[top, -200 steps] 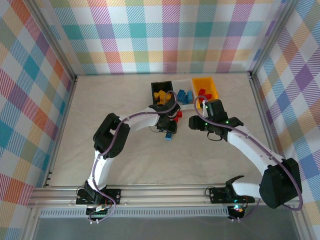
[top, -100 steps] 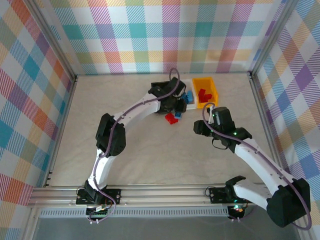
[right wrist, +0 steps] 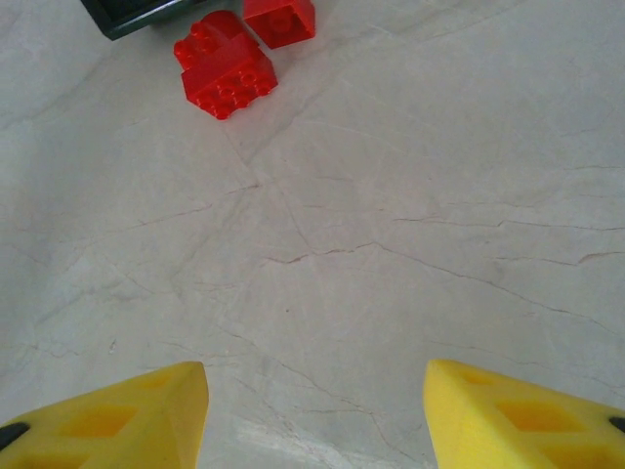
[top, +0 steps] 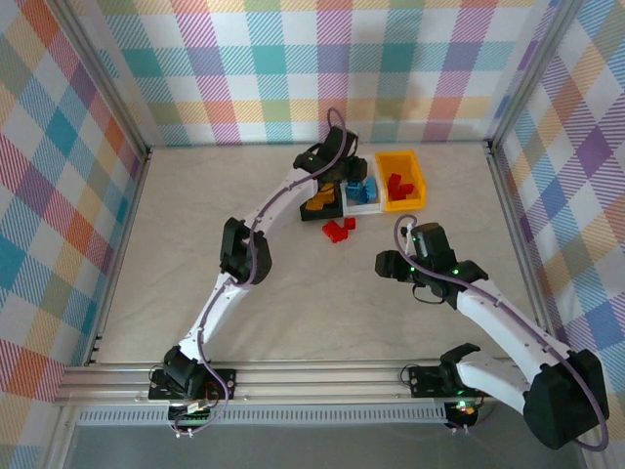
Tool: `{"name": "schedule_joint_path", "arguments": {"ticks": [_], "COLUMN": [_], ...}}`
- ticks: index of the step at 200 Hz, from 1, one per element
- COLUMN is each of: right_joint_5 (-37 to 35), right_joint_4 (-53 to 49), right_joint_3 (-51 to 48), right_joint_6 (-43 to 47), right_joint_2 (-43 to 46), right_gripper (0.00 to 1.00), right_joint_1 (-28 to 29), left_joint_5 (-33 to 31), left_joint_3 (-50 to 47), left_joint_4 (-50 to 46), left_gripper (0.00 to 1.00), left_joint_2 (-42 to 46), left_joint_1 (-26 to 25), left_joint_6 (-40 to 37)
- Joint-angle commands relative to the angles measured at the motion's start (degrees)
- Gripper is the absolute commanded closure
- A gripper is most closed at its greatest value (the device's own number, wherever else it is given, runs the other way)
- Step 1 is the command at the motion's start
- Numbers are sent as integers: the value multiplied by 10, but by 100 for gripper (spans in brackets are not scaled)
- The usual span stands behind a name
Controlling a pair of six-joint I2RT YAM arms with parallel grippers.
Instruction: Sort the legos into containers by color
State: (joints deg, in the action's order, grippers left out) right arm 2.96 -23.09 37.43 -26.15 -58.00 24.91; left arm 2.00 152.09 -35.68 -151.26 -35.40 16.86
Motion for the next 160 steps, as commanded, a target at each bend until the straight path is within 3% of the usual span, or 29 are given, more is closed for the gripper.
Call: {"name": "schedule_joint_path", "arguments": {"ticks": [1, 17, 33, 46, 88, 115, 160], "right_joint_5": [15, 14, 9, -2, -23, -24, -49], "right_joint_4": [5, 3, 5, 18, 63, 71, 57], "right_joint_3": [-2, 5, 22, 35, 118, 181, 295], "right_joint_6": [11, 19, 28, 35, 68, 88, 123], "right_joint_2": [5, -14, -51, -89, -243, -335, -462], "right_gripper": [40, 40, 39, 33, 21, 17, 16], "right_joint_1": [8, 14, 26, 42, 77, 84, 92], "left_joint_5": [13, 26, 32, 39, 46, 26, -24], "left_joint_3": [23, 26, 26, 25, 6, -131, -470], "left_joint_4": [59, 60, 49, 36, -42, -52, 9], "left_gripper": [48, 40, 27, 18, 10, 6, 0], "left_joint_2": [-5, -7, 4, 19, 110, 234, 473], "left_joint_1": [7, 9, 9, 9, 8, 8, 34], "left_joint_6": [1, 8, 9, 8, -4, -22, -27]}}
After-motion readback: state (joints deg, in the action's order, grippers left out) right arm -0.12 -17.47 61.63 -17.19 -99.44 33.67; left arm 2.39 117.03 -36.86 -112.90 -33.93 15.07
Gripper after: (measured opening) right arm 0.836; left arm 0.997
